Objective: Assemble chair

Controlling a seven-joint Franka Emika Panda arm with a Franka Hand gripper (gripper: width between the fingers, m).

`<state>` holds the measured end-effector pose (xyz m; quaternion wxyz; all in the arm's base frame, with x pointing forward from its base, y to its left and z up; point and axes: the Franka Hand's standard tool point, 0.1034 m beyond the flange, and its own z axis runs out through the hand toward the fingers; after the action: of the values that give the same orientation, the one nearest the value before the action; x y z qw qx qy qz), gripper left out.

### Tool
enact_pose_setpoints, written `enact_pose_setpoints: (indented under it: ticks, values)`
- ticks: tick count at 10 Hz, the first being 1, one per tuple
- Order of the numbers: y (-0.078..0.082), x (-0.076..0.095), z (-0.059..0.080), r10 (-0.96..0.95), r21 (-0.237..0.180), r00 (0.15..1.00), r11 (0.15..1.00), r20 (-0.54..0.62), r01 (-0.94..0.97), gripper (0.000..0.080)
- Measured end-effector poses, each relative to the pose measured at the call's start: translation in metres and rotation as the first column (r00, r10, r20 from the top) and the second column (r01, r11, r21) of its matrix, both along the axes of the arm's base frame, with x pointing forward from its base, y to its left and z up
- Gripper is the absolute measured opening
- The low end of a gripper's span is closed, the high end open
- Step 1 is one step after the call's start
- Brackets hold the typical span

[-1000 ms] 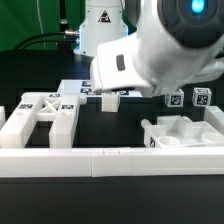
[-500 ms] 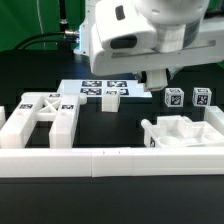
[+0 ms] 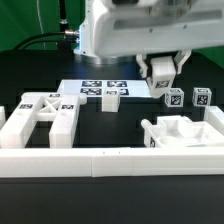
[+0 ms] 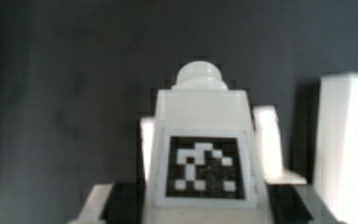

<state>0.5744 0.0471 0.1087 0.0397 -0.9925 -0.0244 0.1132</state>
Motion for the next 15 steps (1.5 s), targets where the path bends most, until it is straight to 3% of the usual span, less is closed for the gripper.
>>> enact_pose_setpoints:
  ticks: [1,5,7,11,13,14,15]
  values:
    - [0.006,0.005,0.005,-0.007,-0.003,0.999,1.000,0.051,0.007,0.0287]
    - [0.002,0.018,0.001,-0.012,-0.010,0.946,1.000,0.324,0.016,0.0287]
    - [0.017,0.036,0.005,0.004,-0.007,0.887,1.000,0.462,-0.001,0.0287]
    - [0.019,0.039,-0.003,0.055,-0.019,0.884,0.998,0.464,-0.052,0.0287]
    - [0.041,0.045,-0.007,0.131,-0.042,0.872,0.991,0.471,-0.126,0.0287]
    - [0.047,0.054,-0.007,0.158,-0.047,0.864,0.987,0.477,-0.155,0.0287]
    - [0.044,0.053,-0.009,0.152,-0.046,0.866,0.988,0.475,-0.149,0.0287]
